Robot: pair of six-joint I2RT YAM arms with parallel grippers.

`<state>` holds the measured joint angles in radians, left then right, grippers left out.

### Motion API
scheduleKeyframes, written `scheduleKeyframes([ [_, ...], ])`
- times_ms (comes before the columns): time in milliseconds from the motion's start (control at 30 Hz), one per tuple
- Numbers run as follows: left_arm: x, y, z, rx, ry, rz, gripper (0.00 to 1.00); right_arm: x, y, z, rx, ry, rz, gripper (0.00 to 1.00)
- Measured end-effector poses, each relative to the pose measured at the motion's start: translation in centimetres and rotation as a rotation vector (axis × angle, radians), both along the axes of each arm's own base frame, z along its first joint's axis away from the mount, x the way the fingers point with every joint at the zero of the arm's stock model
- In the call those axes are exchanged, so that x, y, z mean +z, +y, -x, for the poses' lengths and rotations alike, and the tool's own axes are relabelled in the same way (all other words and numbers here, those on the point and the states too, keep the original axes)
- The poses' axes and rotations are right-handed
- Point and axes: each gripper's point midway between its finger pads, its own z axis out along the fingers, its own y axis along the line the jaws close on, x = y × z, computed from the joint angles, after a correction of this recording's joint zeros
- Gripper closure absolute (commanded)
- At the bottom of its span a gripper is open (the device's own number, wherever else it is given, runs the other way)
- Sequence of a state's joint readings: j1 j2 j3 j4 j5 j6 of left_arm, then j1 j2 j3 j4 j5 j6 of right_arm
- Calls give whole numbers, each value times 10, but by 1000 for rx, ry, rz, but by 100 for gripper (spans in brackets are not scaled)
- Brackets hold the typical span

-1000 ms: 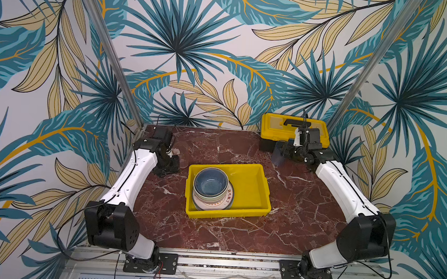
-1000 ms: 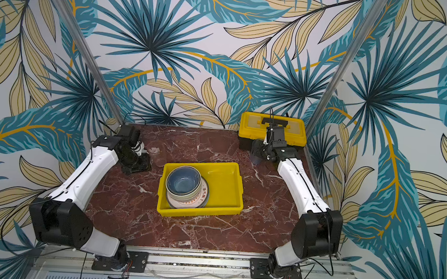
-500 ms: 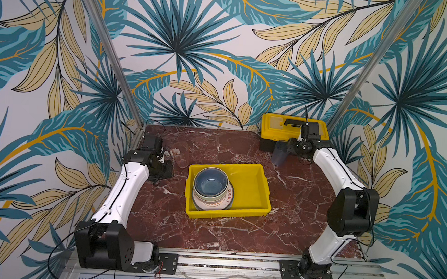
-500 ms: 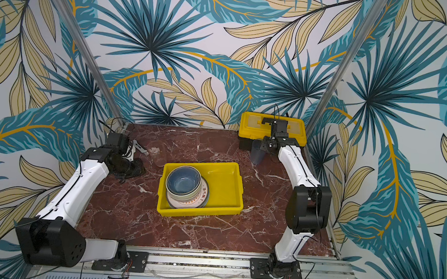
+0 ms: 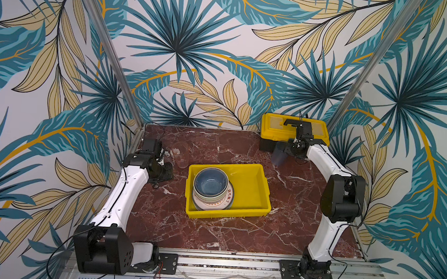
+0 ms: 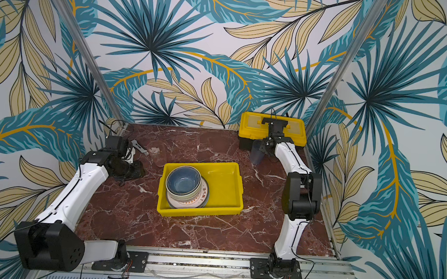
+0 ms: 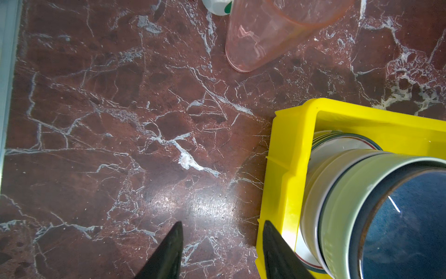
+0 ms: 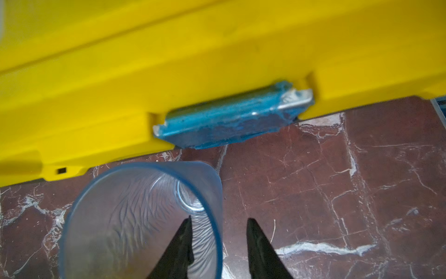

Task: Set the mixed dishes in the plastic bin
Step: 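Grasp the clear blue-rimmed glass beside the toolbox with the right gripper, then lift the clear glass and carry it over the bin with the right gripper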

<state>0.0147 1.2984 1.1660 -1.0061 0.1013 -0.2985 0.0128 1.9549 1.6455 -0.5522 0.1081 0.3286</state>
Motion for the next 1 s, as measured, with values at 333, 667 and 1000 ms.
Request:
scheduleKeyframes([
  [333,3,0,1,-3,-11,-2,46,-5,4,-1,12,10,-22,83],
  [667,3,0,1,-4,-11,-2,46,-9,9,2,30,18,-48,98],
  [1000,3,1,1,-2,-11,-6,46,-7,14,15,57,42,-65,100],
])
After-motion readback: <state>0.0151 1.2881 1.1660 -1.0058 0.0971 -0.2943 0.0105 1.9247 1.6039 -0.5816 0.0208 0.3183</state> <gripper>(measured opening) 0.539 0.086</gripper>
